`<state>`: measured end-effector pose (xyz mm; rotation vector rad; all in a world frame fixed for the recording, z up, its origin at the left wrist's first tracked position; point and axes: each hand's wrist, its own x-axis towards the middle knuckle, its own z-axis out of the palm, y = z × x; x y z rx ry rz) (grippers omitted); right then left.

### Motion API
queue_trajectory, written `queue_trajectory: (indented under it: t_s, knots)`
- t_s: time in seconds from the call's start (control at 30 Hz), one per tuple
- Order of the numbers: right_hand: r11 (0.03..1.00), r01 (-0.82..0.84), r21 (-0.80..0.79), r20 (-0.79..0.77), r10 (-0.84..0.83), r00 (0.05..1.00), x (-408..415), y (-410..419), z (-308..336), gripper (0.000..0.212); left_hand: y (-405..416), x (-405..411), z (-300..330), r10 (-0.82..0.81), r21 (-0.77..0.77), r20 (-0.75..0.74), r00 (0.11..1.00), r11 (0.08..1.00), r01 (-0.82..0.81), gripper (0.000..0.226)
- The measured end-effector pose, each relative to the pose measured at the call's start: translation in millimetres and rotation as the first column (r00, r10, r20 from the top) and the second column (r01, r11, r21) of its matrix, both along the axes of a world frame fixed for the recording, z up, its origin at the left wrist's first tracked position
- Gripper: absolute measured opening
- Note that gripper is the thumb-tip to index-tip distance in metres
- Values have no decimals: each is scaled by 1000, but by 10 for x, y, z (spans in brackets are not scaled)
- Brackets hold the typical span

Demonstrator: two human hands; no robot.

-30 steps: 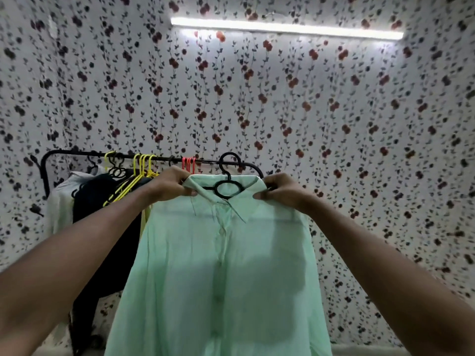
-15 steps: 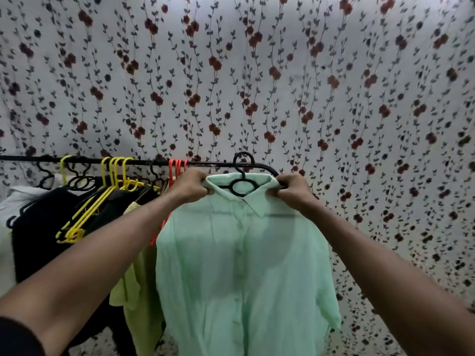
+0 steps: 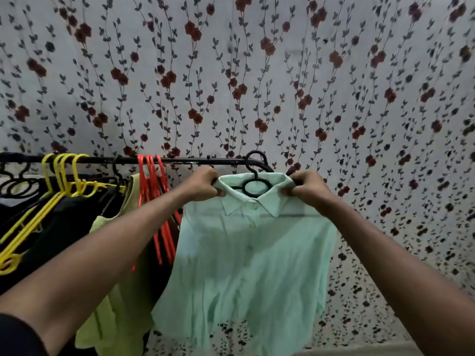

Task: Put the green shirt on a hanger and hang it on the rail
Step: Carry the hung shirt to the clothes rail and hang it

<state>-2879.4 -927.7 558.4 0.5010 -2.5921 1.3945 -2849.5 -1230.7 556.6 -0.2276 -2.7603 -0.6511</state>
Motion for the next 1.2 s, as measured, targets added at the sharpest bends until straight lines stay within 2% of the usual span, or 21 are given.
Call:
queue_trajectory:
  t_s: [0.13,0.23,0.33,0.47,0.73,0.97,1.07,1.2]
  knots:
    - [993,-103,53,69,99,993,-91,133,101,15,-40,-59,36,-44,4,80,996,999,44,18]
    - [981,-150,125,99,138,985,-107,215,206,16,-16,-5,123,-110,-6,205,973,994,113,19]
    - [974,-175,143,116,159,980,-50,269,339,19,21,65,232,-153,44,264,952,988,146,19]
    - [978,-154,139,121,137,983,52,354,458,20,103,142,286,-154,83,229,961,987,139,27]
    - [985,-129,116,101,118,988,284,692,549,22,398,323,412,-204,155,224,953,973,172,16]
    - [987,-102,122,88,91,992,565,918,612,20,652,483,512,-200,126,200,959,976,178,26]
    - [991,-70,118,72,61,996,712,1063,694,19,814,562,582,-195,87,183,964,980,182,22]
    - [987,-64,149,93,50,994,877,1274,807,24,1002,676,751,-224,49,282,933,975,219,27]
